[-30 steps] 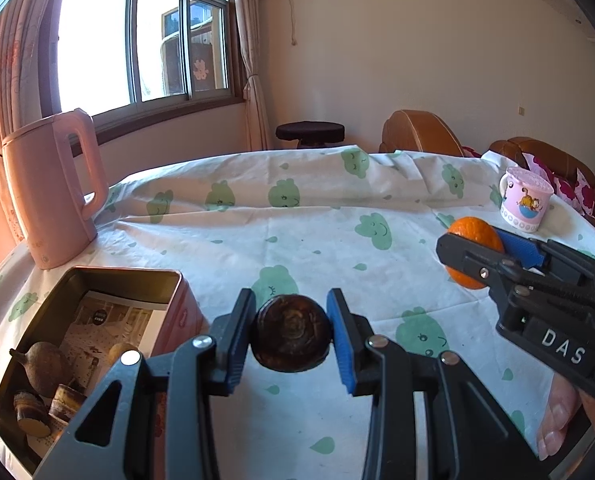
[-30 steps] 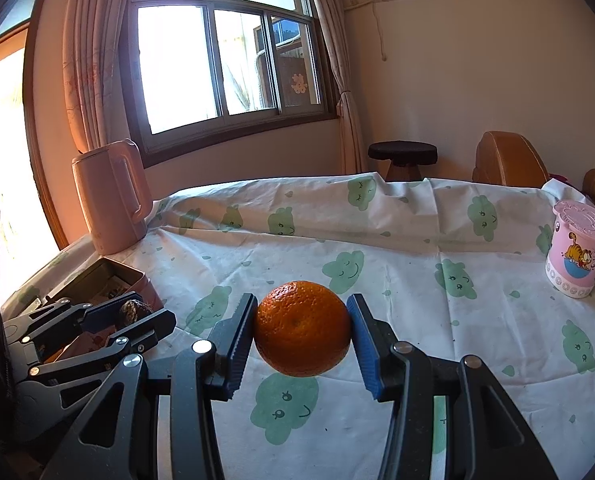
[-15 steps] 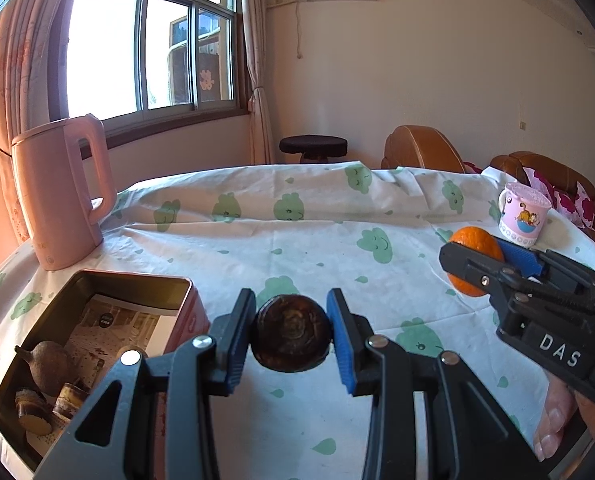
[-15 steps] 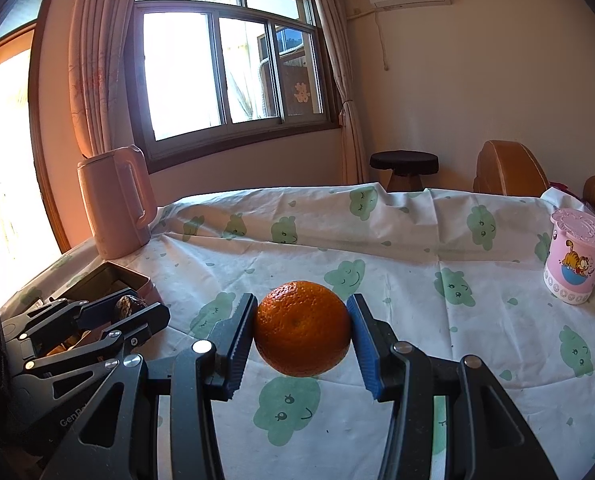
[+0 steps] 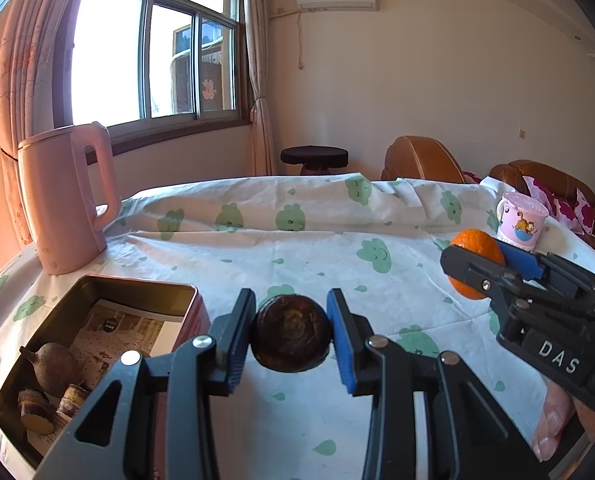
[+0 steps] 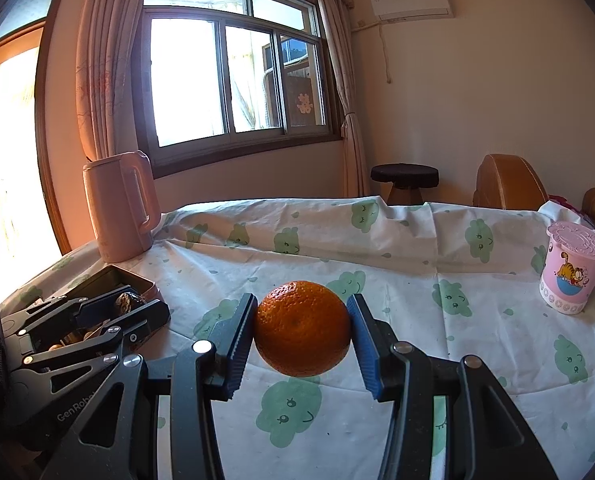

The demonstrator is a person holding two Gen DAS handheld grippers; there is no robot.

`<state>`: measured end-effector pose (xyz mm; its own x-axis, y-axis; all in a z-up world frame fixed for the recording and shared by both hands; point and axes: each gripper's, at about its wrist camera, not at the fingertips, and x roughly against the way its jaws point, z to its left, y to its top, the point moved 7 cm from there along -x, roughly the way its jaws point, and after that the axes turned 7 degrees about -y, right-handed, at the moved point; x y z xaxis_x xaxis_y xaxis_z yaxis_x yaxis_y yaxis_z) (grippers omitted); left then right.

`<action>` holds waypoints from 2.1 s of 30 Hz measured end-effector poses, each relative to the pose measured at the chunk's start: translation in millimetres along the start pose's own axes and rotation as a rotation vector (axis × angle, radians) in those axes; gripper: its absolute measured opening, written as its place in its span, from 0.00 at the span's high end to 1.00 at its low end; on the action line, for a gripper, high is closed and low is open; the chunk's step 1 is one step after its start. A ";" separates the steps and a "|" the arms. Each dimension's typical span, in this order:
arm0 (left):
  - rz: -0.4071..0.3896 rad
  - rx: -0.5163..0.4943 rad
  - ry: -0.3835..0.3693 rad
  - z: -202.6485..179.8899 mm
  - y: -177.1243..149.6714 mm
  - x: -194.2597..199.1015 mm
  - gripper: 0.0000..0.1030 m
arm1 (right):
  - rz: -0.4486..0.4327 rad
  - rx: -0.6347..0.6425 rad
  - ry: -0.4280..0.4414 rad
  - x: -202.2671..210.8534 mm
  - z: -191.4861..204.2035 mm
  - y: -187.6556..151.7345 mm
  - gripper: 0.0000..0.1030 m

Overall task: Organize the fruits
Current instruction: 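Lift the orange and dark brown fruit and carry them toward the tin box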

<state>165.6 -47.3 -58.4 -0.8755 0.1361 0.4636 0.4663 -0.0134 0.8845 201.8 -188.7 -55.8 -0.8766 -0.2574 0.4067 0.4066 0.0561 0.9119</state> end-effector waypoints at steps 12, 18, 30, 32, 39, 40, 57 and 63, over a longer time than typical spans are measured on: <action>-0.049 0.001 0.004 1.0 3.1 9.9 0.62 | -0.024 0.002 -0.003 5.0 0.2 1.2 0.53; -0.077 0.002 0.012 1.6 4.5 15.0 0.62 | -0.059 0.018 -0.011 13.4 2.7 1.6 0.53; -0.122 -0.003 0.031 2.0 6.1 23.0 0.62 | -0.100 0.035 -0.016 24.7 6.5 2.8 0.53; -0.132 -0.001 0.038 2.4 5.9 26.3 0.62 | -0.105 0.045 -0.023 25.8 8.0 2.3 0.53; -0.111 0.020 0.053 11.6 -0.5 35.6 0.62 | -0.085 0.073 -0.018 23.6 15.7 0.5 0.53; -0.104 0.023 0.055 14.4 -2.0 36.8 0.62 | -0.071 0.077 -0.011 21.4 17.3 -0.4 0.53; -0.088 0.101 0.159 88.7 -10.6 82.7 0.62 | 0.057 0.116 0.179 -5.8 104.0 -4.7 0.53; -0.079 0.125 0.188 111.0 -13.2 90.0 0.62 | 0.064 0.137 0.222 -8.5 132.7 1.8 0.53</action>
<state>94.7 75.0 -34.0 -0.9126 -0.0554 0.4051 0.3973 0.1140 0.9106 175.8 -58.4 -50.3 -0.7664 -0.4535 0.4550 0.4072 0.2049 0.8901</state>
